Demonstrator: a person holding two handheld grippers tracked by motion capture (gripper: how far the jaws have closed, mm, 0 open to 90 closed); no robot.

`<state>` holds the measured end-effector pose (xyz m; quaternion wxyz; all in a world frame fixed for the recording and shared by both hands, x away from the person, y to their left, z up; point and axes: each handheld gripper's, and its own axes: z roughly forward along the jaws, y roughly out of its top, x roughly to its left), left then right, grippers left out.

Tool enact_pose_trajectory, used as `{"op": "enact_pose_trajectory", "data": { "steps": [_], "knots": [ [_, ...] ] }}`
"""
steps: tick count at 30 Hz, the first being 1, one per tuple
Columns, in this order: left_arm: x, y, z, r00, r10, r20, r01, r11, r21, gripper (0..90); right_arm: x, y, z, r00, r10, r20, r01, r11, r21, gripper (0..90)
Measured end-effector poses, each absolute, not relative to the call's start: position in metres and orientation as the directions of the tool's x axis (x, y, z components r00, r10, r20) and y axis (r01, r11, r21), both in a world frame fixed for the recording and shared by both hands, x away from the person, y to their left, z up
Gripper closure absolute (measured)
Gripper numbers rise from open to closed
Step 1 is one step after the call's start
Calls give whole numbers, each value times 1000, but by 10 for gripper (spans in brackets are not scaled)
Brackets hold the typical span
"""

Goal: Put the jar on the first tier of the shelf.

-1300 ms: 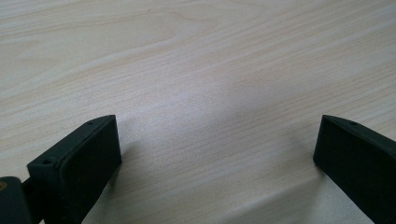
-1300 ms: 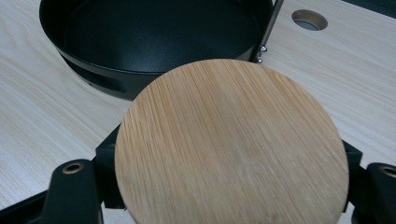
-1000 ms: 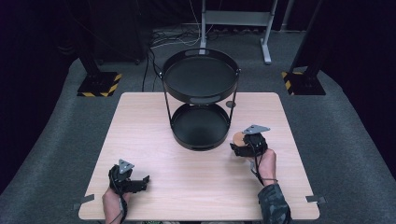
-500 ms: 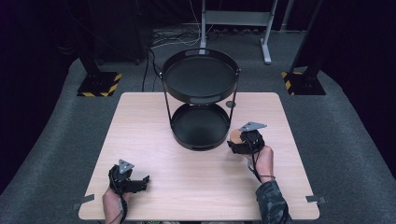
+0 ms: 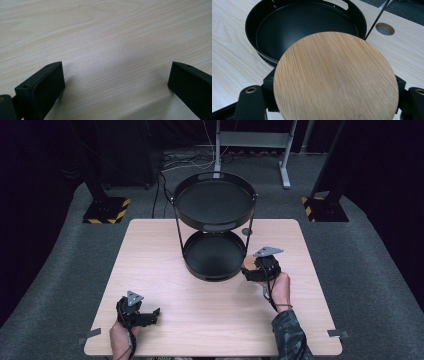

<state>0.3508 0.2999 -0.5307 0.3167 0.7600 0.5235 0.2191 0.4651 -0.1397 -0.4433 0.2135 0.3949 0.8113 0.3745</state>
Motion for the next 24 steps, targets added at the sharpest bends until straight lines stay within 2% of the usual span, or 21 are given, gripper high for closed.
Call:
{"op": "enact_pose_trajectory", "data": {
  "steps": [24],
  "knots": [
    [351,300,-531,356,934,3,656,-252,711,7,471,-122,-428,-625,779,-59,448,420,789,249]
  ]
}}
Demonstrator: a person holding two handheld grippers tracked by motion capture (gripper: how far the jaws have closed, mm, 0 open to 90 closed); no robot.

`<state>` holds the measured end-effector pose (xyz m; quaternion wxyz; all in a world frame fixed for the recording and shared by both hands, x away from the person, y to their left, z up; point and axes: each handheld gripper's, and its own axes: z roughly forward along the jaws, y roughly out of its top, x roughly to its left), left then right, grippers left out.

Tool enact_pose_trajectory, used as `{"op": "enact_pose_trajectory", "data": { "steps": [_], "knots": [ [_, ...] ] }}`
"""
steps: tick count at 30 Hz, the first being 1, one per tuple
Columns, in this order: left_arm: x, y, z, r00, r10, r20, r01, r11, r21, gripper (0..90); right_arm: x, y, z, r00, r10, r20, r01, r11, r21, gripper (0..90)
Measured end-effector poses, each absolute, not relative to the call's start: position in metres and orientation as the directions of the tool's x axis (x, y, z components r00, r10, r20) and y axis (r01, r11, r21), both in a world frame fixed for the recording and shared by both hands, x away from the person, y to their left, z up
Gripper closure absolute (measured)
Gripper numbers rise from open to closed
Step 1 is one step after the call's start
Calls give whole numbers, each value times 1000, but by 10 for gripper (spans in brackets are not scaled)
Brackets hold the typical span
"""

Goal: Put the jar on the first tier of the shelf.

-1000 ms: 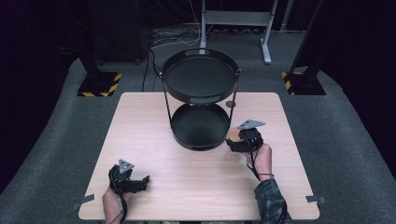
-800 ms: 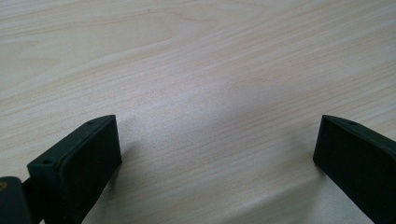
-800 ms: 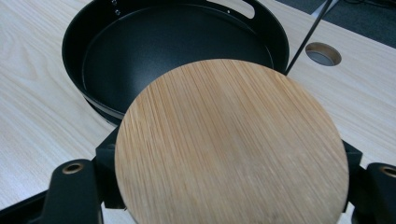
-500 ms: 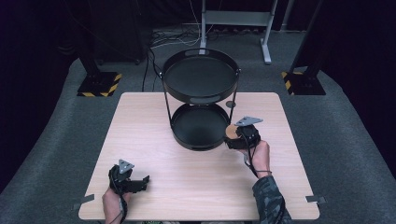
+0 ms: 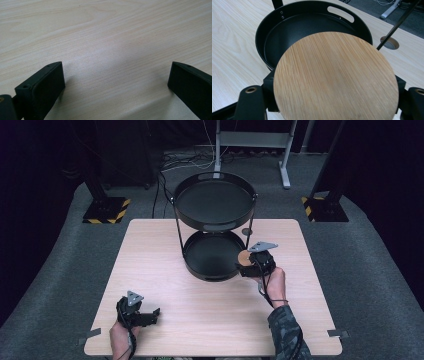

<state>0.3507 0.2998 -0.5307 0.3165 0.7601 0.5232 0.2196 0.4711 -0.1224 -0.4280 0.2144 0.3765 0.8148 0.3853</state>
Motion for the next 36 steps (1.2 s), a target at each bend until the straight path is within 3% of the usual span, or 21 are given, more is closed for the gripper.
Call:
{"op": "enact_pose_trajectory", "data": {
  "steps": [36],
  "knots": [
    [350,300,-531,363,932,2,655,-257,711,6,492,-87,-424,-643,765,-41,442,414,796,249]
  ]
}}
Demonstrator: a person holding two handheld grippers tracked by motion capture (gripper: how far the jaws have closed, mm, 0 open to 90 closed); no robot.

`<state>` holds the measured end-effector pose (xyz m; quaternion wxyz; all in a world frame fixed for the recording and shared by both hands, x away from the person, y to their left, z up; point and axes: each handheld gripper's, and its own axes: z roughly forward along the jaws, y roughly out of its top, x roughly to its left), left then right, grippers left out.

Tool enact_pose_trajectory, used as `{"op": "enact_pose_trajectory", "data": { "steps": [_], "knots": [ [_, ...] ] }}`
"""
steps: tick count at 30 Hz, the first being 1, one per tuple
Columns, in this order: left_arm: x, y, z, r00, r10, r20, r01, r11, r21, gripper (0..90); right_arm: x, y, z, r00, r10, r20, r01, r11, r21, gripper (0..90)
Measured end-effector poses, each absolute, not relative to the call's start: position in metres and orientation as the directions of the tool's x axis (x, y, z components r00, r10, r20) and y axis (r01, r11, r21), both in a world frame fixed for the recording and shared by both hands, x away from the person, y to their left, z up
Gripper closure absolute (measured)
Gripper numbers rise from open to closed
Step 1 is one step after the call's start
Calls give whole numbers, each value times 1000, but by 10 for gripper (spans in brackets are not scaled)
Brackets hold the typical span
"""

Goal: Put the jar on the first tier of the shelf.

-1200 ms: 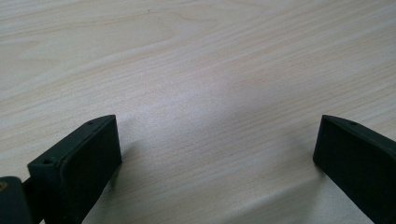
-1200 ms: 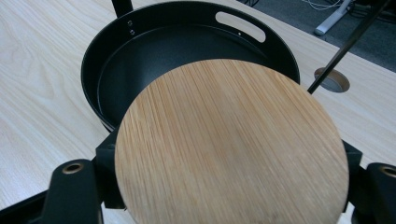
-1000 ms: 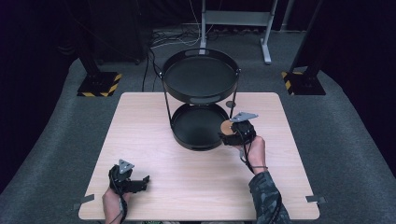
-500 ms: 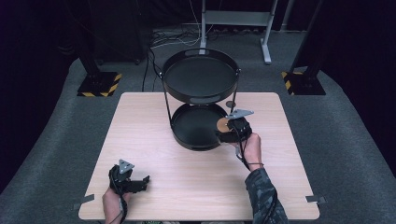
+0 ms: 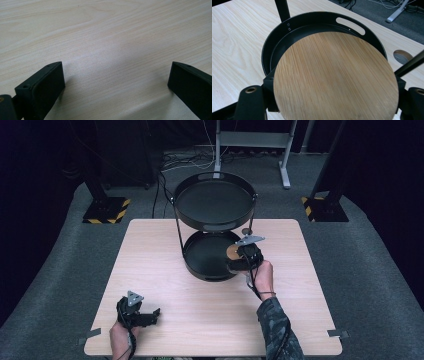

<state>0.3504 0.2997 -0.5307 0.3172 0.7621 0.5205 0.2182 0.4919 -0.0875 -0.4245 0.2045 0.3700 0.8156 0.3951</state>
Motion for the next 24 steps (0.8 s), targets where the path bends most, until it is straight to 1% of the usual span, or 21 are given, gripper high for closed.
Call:
{"op": "enact_pose_trajectory", "data": {
  "steps": [24],
  "knots": [
    [350,299,-531,365,931,3,654,-259,711,6,508,-61,-438,-645,764,-23,454,407,793,249]
  ]
}}
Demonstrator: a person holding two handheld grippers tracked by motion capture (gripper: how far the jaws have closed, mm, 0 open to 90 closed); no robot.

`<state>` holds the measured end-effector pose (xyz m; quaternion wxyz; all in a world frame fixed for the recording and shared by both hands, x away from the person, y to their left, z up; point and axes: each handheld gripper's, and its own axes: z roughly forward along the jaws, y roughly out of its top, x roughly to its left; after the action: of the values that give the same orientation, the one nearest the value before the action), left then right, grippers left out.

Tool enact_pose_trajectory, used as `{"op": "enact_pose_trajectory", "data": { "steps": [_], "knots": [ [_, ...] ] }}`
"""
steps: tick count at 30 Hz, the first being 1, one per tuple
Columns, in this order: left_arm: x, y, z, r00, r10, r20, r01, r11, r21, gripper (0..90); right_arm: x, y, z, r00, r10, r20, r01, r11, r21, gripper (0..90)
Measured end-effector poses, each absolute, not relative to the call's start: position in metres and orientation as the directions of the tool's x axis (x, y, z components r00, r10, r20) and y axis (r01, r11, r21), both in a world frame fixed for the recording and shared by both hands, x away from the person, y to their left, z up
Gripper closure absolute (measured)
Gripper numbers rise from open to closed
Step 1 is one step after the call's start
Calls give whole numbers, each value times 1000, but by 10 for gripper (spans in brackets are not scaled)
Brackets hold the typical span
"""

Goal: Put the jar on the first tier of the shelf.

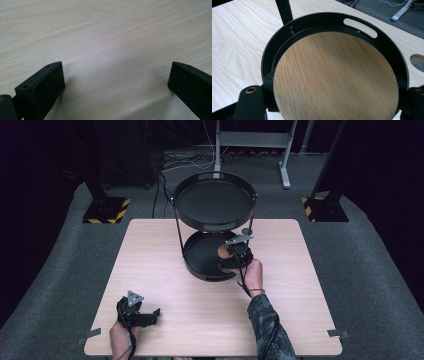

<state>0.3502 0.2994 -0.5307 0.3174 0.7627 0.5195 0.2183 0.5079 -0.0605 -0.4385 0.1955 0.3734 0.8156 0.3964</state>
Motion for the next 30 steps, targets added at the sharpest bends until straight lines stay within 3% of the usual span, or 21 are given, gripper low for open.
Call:
{"op": "enact_pose_trajectory", "data": {
  "steps": [30],
  "knots": [
    [350,300,-531,365,931,3,654,-259,711,6,526,-37,-463,-617,787,-18,471,387,793,248]
  ]
}}
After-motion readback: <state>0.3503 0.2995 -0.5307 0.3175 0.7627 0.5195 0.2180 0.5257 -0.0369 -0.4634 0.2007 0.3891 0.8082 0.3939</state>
